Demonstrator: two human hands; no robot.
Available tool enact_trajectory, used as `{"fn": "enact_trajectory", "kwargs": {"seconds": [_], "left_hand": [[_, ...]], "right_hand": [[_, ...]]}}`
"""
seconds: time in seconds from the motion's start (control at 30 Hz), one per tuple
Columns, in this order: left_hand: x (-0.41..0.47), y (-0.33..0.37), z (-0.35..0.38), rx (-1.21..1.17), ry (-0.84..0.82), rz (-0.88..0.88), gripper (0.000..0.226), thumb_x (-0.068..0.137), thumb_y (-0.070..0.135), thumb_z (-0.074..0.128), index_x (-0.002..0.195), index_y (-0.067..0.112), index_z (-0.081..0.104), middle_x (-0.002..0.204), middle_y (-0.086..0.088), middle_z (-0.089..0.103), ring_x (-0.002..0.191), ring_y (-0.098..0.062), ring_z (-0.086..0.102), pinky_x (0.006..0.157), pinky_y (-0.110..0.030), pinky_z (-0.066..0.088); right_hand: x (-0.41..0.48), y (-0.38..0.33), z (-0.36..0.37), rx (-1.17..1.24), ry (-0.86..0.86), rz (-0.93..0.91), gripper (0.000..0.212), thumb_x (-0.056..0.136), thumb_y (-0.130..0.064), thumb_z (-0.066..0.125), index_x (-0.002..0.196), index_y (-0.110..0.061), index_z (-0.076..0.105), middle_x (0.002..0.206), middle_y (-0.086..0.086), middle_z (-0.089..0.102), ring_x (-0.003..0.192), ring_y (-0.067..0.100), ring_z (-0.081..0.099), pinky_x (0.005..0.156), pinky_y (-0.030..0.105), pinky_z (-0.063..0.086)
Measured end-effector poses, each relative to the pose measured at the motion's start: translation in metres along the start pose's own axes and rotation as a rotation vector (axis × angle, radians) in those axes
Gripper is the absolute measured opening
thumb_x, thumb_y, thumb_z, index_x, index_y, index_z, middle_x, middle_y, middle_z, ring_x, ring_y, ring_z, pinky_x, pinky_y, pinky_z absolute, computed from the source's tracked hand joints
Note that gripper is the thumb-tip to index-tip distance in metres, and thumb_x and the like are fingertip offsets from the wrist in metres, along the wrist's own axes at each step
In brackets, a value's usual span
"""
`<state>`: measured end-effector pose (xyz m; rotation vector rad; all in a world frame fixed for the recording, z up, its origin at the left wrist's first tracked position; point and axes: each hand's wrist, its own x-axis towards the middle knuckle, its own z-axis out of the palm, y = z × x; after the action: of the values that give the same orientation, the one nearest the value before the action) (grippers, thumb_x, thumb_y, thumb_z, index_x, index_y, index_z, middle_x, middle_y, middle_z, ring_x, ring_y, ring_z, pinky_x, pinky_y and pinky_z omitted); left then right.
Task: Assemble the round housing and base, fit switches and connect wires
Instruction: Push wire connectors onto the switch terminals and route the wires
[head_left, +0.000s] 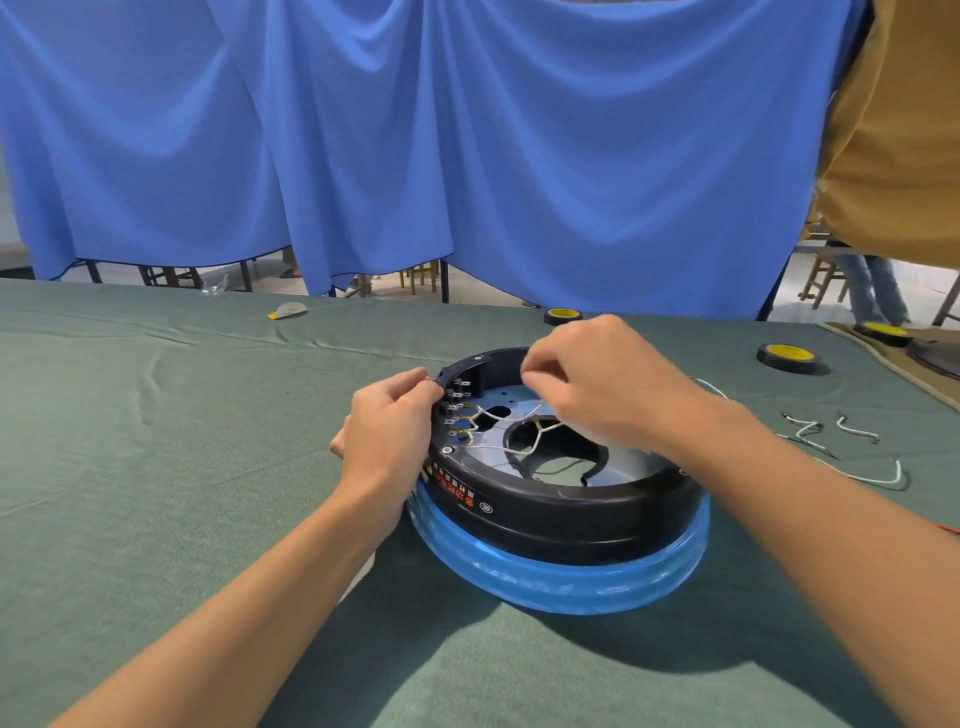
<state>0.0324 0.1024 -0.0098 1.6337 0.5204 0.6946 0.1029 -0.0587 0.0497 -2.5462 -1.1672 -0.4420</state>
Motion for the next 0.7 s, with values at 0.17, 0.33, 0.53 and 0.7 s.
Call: {"fn": "enact_trajectory", "kwargs": {"seconds": [0.17, 0.33, 0.53, 0.7], "left_hand": [[0.004, 0.01, -0.004, 0.066, -0.043, 0.142, 0.027, 0.089, 0.013, 0.062, 0.113, 0.019, 0.073, 0.097, 0.006, 0.073, 0.086, -0.006, 0.066, 0.084, -0.029, 0.053], [-0.011, 0.032, 0.014, 0.456, -0.146, 0.294, 0.025, 0.082, 0.033, 0.055, 0.098, 0.031, 0.074, 0.092, 0.012, 0.071, 0.093, -0.015, 0.062, 0.089, -0.031, 0.048], [-0.038, 0.046, 0.043, 0.887, -0.167, 0.609, 0.032, 0.099, 0.038, 0.042, 0.103, 0.027, 0.072, 0.089, 0.002, 0.072, 0.085, -0.022, 0.058, 0.081, -0.036, 0.043], [-0.068, 0.045, 0.069, 1.039, -0.161, 1.059, 0.048, 0.101, 0.044, 0.03, 0.083, 0.02, 0.067, 0.071, 0.002, 0.066, 0.074, -0.025, 0.063, 0.065, -0.035, 0.044]], "right_hand": [[-0.059, 0.042, -0.003, 0.004, 0.28, 0.131, 0.035, 0.095, -0.037, 0.049, 0.076, -0.017, 0.071, 0.078, 0.0, 0.064, 0.083, 0.025, 0.05, 0.079, 0.04, 0.041], [-0.069, 0.046, 0.017, 0.183, 0.454, 0.29, 0.047, 0.102, -0.036, 0.035, 0.059, -0.02, 0.046, 0.079, 0.004, 0.059, 0.088, 0.029, 0.049, 0.078, 0.04, 0.036], [-0.052, 0.048, 0.022, 0.073, 0.491, 0.307, 0.043, 0.103, -0.036, 0.032, 0.079, -0.013, 0.06, 0.096, 0.007, 0.063, 0.095, 0.029, 0.049, 0.08, 0.04, 0.035], [-0.07, 0.078, 0.01, 0.206, 0.434, 0.158, 0.028, 0.101, -0.026, 0.043, 0.092, -0.011, 0.065, 0.096, 0.004, 0.061, 0.095, 0.025, 0.055, 0.084, 0.04, 0.043]]}}
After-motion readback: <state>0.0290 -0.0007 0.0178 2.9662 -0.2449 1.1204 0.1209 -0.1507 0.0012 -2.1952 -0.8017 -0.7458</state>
